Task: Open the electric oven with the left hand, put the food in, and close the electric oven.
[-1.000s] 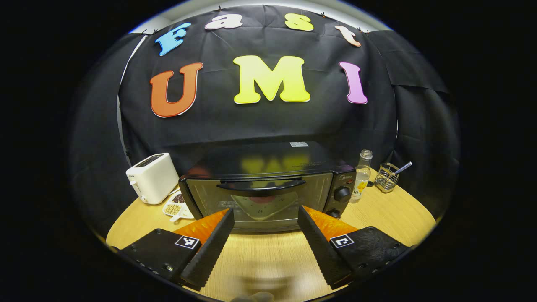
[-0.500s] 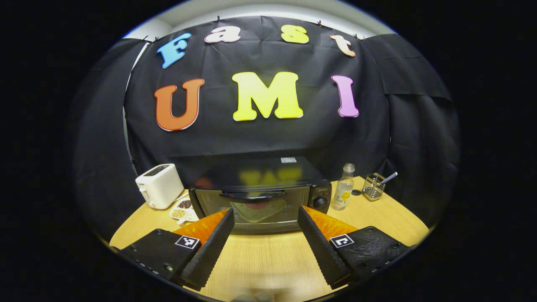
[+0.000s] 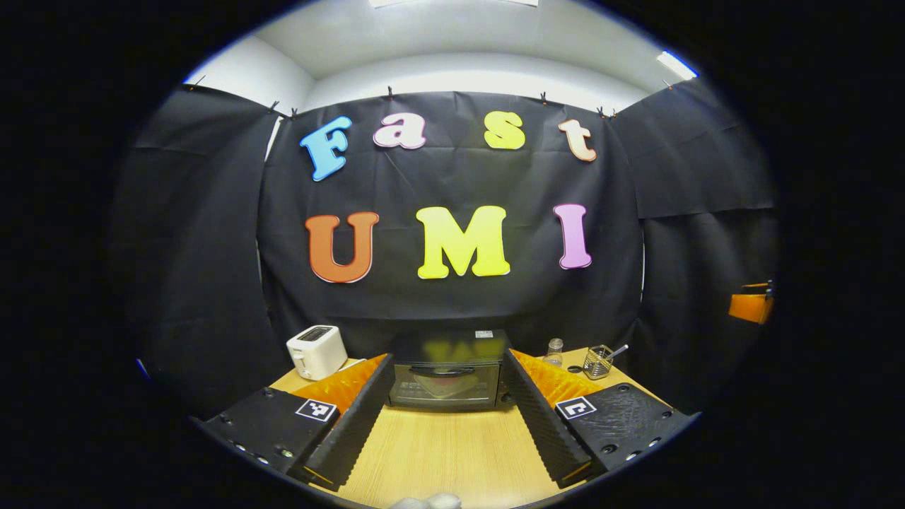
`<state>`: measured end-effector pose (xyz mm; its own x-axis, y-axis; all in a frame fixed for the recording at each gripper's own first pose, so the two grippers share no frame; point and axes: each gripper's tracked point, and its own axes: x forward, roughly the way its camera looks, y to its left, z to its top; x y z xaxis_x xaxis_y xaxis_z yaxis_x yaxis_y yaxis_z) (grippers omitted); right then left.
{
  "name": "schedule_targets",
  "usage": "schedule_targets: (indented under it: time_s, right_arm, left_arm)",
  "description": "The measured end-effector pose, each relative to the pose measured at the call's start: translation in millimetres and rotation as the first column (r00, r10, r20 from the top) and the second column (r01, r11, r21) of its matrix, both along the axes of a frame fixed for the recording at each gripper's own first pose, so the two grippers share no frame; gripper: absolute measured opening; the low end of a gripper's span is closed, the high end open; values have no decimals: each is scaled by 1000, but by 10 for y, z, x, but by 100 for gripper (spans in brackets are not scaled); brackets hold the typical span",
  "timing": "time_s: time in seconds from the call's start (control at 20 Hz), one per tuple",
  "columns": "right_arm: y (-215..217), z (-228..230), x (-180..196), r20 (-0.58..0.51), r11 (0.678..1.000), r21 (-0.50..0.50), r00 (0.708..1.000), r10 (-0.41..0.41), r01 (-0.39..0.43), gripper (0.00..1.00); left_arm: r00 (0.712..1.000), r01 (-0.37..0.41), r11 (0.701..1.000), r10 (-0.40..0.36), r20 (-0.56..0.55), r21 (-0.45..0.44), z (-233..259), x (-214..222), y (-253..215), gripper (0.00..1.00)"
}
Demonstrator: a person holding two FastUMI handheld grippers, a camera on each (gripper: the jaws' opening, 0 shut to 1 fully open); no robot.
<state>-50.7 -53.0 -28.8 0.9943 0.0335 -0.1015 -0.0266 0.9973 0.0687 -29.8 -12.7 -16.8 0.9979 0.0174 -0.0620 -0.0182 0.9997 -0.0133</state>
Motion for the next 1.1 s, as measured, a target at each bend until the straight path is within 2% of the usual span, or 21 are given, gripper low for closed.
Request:
schedule_targets:
  time_s: [0.1,0.25,0.3,0.5,0.6,0.65,0.75,0.8,0.9,1.1]
  right_arm:
    - [2,9,-99,14,1000,-1,1000,15,-15,97]
    - [26,-89,-205,6,1000,5,1000,24,-24,100]
    - [47,-112,-247,-2,999,10,1000,30,-30,97]
    - [130,-68,-374,16,999,-5,999,32,-31,100]
    - [216,-18,-480,23,999,6,999,34,-34,97]
    - [231,-27,-511,14,1000,6,1000,28,-28,100]
    - [272,30,-581,11,1000,-2,1000,9,-9,96]
    - [323,87,-619,23,1000,-4,1000,10,-10,100]
    - [403,126,-655,27,1000,-22,1000,2,-2,96]
    - [553,194,-763,40,1000,-12,999,-14,15,97]
  left_arm:
    - [999,-35,999,35,-12,-3,22,-347,103,97]
    - [996,-86,995,87,-20,41,-7,-737,276,96]
    - [995,-92,995,94,-35,49,-37,-836,305,96]
    - [993,-106,994,107,-43,27,-19,-1033,377,97]
    - [995,-92,996,92,-24,20,46,-1053,358,97]
    - [996,-84,996,85,-16,21,69,-1065,358,97]
    - [998,-58,998,58,-14,8,93,-1048,322,97]
    - [999,-38,999,38,-9,2,118,-1044,284,97]
    - [1000,-22,1000,22,3,16,169,-1040,322,97]
    - [1000,3,1000,-3,11,10,177,-1047,405,96]
